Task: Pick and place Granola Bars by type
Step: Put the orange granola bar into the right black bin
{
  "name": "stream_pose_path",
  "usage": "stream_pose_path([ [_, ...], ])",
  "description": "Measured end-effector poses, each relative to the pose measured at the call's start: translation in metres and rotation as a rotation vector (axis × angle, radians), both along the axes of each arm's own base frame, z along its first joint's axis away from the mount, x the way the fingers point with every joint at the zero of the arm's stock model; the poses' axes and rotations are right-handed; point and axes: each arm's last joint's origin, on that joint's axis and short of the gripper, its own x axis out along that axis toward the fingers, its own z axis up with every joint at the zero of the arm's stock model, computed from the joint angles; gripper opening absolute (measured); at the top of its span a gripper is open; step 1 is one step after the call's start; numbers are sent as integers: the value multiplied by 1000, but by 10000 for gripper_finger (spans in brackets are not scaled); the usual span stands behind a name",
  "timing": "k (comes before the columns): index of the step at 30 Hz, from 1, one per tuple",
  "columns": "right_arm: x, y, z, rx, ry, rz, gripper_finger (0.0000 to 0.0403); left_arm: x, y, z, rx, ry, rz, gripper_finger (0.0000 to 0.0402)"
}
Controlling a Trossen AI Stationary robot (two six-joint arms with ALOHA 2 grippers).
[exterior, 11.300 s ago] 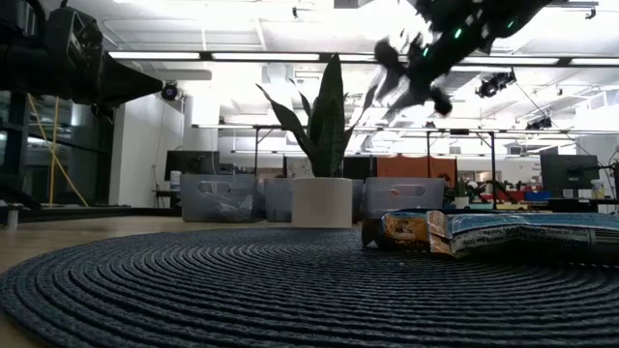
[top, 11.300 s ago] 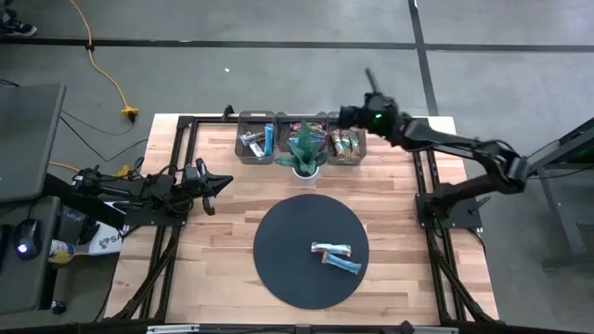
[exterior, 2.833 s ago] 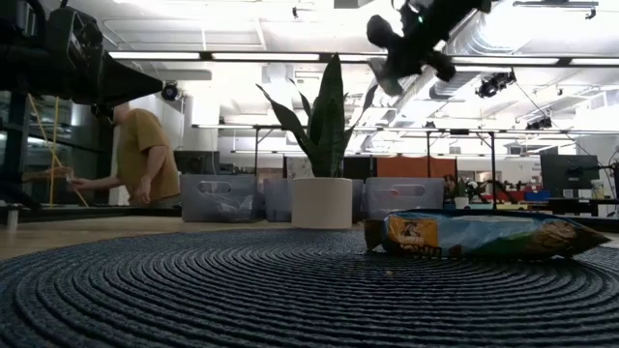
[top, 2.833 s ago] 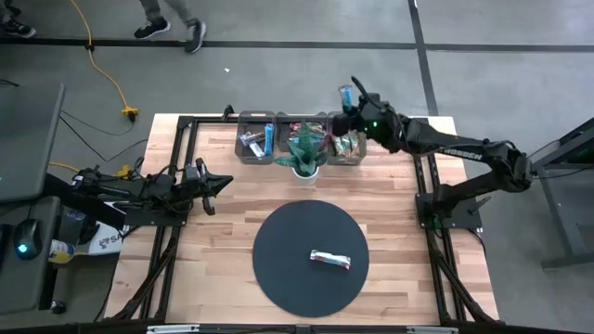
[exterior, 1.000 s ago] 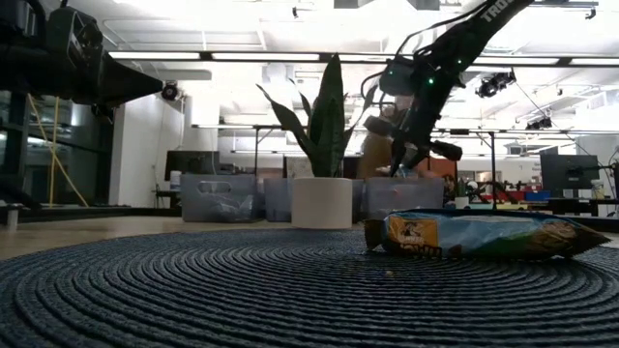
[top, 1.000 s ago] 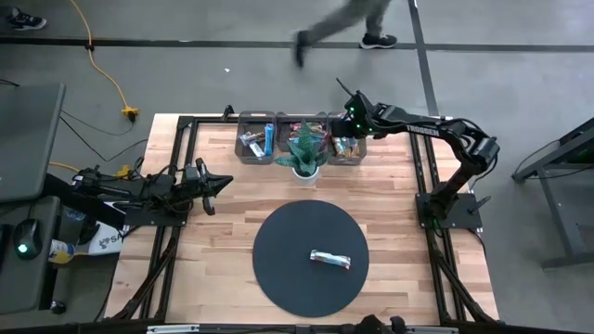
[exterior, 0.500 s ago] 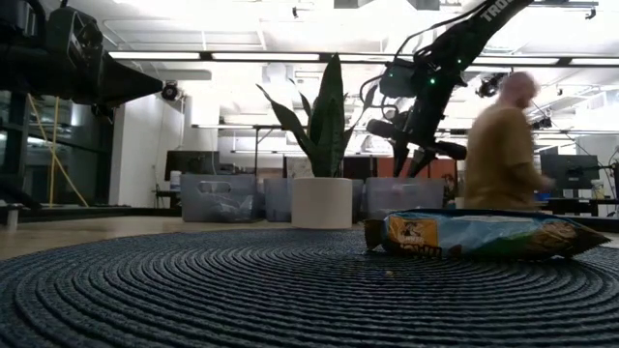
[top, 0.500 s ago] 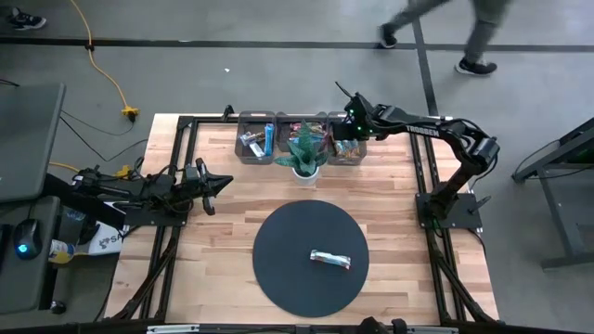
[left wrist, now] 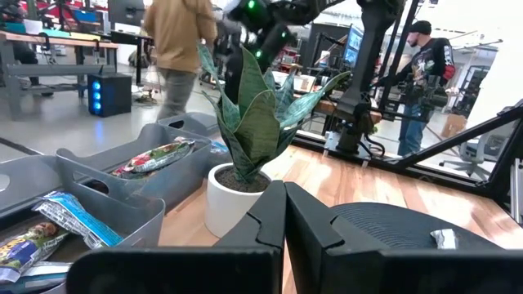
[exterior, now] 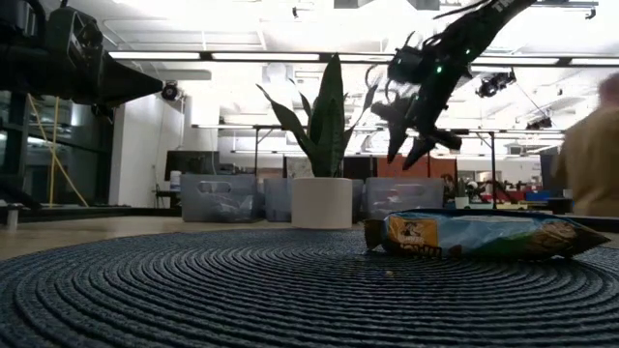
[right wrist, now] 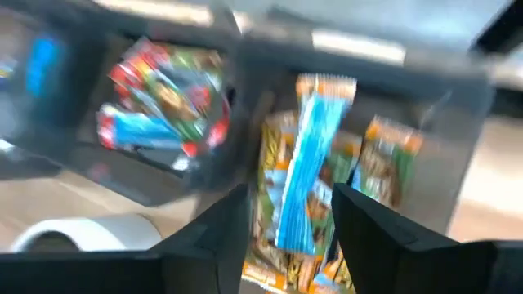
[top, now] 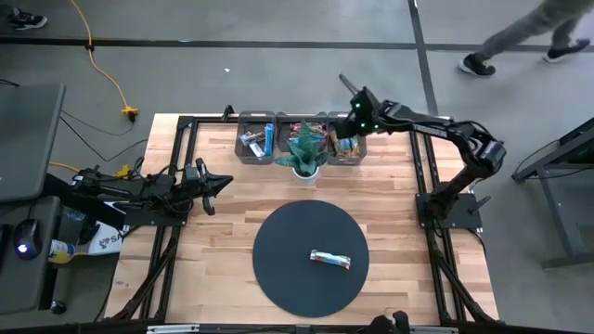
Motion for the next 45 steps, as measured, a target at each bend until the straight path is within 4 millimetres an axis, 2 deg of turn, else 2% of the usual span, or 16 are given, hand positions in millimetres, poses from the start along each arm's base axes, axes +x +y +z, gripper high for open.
stream_pose_path([
  [5,-13,3,36,-145,-92,57,161,0,0,0,0,0,0,1],
  [11,-18,24,77,-261,-271,234,162,0,0,0,0,0,0,1],
  [20,-16,89,120,-313,-484,582,160,0,0,0,0,0,-1,1],
  [26,-13,143,136,-276,-588,759,161,0,0,0,0,0,-1,1],
  [30,-8,178,135,-206,-589,848,161,0,0,0,0,0,-1,1],
  [34,-6,214,123,-186,-460,904,161,0,0,0,0,0,-2,1],
  [40,1,267,96,-215,-248,979,161,0,0,0,0,0,-2,1],
  [45,16,310,65,-236,-113,1056,161,0,0,0,0,0,-2,1],
])
